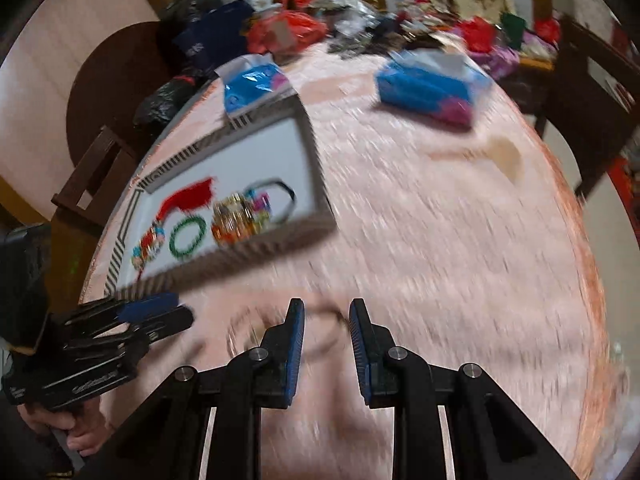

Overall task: Organize jewelry
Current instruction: 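Lower both pieces into the tray and open both tools, then grasp the clear crystal bracelet with the left tool while the right tool grasps the brown-cord pendant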

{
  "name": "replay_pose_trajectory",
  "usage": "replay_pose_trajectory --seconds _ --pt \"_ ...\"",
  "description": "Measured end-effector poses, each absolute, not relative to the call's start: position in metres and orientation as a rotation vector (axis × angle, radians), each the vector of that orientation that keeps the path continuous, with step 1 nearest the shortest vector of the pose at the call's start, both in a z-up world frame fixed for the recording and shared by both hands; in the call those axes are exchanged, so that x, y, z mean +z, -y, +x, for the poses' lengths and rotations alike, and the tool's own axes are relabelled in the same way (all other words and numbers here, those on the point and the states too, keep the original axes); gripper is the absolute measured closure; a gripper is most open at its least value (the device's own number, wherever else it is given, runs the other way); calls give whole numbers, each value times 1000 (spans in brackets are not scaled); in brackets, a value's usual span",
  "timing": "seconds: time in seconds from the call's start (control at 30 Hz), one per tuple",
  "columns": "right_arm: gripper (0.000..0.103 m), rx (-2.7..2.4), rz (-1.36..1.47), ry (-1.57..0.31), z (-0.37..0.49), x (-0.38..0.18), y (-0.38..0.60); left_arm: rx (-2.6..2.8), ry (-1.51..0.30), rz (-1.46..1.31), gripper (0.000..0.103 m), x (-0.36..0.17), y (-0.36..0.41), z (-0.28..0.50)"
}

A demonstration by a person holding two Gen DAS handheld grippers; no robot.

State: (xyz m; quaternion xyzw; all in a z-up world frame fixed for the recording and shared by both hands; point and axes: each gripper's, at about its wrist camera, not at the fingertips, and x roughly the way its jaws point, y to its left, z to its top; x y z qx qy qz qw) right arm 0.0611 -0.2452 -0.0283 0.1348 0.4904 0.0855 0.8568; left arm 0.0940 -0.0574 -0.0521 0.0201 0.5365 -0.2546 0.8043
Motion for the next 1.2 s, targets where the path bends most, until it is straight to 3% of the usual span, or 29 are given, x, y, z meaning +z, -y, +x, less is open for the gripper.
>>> replay_pose_trajectory --seconds 0.27,0.3,0.33,0.4,0.7,0.93,1.03,1.2 --pt "81 171 280 -1058 5 -39 256 -495 -1146 135 74 -72 85 87" --pt "81 170 279 -1056 2 -39 258 -484 -1140 161 76 -72 87 85" --pt "81 167 280 -1055 -1 -39 260 -466 -1137 188 88 -71 89 83" --pt "81 169 285 -1049 -4 -38 265 -449 -1144 205 97 -71 89 78" --pt "81 305 236 -1020 17 -31 241 -422 -1068 36 97 -18 31 38" --pt "81 428 99 -1027 43 -45 182 -323 -1081 25 97 -22 -9 35" --pt "61 409 30 -1037 55 -55 166 -310 -1085 23 97 -22 -22 31" --pt "58 396 -54 -1051 64 -67 151 -315 -1082 27 97 -21 -30 30"
